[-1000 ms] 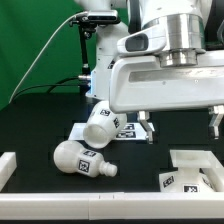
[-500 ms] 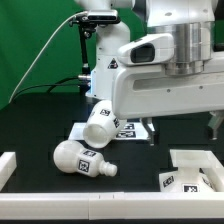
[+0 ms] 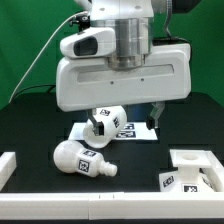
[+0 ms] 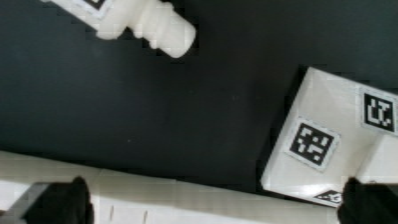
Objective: Assemble lamp
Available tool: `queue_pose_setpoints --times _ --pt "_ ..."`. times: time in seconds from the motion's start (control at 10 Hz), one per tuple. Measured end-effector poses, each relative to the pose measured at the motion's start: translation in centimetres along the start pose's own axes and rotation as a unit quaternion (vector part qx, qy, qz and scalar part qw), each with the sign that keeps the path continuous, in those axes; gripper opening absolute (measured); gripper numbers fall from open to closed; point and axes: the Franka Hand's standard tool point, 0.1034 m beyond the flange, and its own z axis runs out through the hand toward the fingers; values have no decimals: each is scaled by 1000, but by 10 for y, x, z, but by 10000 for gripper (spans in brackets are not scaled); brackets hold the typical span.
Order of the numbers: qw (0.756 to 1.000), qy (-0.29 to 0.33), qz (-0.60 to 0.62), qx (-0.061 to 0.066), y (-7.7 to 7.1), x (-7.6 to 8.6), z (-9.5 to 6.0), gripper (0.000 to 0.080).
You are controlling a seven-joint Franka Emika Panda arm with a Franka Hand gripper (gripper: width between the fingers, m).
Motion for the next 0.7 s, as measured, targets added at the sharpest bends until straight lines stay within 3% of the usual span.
queue_pose_setpoints --times 0.3,0.5,0.7 --pt "1000 -1 -4 0 1 -1 1 698" --pt "993 -11 -113 -16 15 -15 8 698" --pt "969 -12 -248 -19 31 -21 11 698"
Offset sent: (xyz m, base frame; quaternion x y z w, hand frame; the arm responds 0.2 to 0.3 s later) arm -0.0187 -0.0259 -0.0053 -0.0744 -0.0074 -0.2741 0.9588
